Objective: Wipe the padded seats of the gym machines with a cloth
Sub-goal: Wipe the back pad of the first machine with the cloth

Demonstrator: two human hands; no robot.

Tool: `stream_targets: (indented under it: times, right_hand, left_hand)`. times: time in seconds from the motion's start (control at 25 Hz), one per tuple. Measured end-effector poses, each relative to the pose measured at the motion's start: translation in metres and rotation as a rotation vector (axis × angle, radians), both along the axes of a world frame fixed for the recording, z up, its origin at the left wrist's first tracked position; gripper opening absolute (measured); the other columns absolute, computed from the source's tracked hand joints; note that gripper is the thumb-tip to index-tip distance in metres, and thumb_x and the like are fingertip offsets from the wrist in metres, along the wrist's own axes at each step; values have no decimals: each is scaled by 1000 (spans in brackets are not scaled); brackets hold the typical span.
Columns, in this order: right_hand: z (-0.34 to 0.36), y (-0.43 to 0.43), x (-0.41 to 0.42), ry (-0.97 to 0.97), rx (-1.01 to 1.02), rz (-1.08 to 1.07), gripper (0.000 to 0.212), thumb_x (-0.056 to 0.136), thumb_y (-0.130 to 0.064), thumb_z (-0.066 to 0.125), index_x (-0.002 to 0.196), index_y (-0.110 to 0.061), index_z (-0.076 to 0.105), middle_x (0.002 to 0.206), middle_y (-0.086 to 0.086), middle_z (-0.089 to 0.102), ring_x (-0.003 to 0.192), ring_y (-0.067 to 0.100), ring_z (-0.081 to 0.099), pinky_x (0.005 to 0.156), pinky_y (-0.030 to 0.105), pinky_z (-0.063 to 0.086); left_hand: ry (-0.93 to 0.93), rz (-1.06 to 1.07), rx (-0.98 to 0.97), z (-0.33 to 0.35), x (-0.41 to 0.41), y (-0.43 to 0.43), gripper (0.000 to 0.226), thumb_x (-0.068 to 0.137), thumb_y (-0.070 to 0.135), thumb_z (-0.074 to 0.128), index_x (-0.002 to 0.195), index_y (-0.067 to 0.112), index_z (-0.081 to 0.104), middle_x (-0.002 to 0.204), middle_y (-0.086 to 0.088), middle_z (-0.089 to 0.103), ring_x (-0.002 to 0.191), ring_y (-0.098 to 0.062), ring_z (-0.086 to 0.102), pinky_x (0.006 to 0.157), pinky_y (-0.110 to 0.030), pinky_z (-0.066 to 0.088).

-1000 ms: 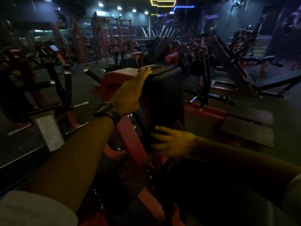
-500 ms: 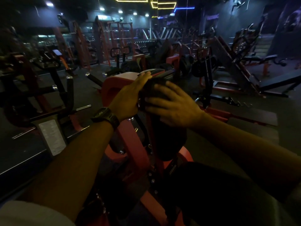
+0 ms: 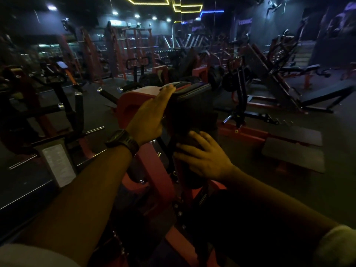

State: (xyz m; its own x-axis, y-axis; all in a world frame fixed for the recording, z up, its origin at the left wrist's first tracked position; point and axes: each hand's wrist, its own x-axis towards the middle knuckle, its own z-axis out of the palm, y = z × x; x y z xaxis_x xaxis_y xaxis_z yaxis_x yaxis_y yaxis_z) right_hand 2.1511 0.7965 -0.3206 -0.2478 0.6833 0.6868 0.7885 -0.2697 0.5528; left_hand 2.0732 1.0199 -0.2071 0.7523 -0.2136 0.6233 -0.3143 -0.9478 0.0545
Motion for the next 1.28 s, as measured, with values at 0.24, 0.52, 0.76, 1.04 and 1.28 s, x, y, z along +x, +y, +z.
stream_targets:
  times: [0.24, 0.52, 0.76, 1.04, 1.28]
  right_hand:
    - [36, 33, -9, 825, 623, -30, 57, 96, -23, 49, 152, -22, 37, 163, 9, 29, 149, 34, 27, 121, 50, 24]
    - [70, 25, 9, 691, 489, 123, 57, 94, -20, 55, 150, -15, 44, 161, 10, 32, 152, 13, 18, 122, 43, 23]
    - [75, 15, 51, 1428, 709, 75, 59, 95, -28, 49, 154, -32, 38, 158, -4, 37, 142, 14, 37, 120, 40, 29]
    - [-21, 0, 3, 1753, 843, -113, 56, 100, -34, 46, 154, -39, 33, 158, -5, 32, 135, 18, 44, 108, 39, 34]
    - [-66, 15, -64, 1920, 997, -167, 59, 100, -28, 50, 156, -32, 31, 159, 1, 26, 141, 26, 38, 113, 39, 36]
  left_hand:
    - [-37, 12, -64, -16, -8, -20, 103, 73, -15, 52, 160, 6, 1, 169, -16, -1, 157, -32, 8, 120, -57, 28]
    - [-85, 36, -107, -25, -3, -32, 110, 72, -5, 61, 159, 10, -4, 168, -22, -4, 157, -32, -4, 122, -62, 19]
    - [-95, 61, -64, -38, -18, -39, 110, 70, -3, 62, 160, 3, 0, 169, -15, -8, 157, -29, -5, 121, -57, 28]
    - [-13, 104, -77, -67, -32, -61, 112, 77, 5, 72, 161, 8, -1, 167, -5, -22, 157, -23, -12, 126, -40, 19]
    - [123, 99, -145, -108, -48, -84, 92, 91, 13, 65, 162, 9, 7, 167, -4, -20, 156, -18, -13, 122, -20, 11]
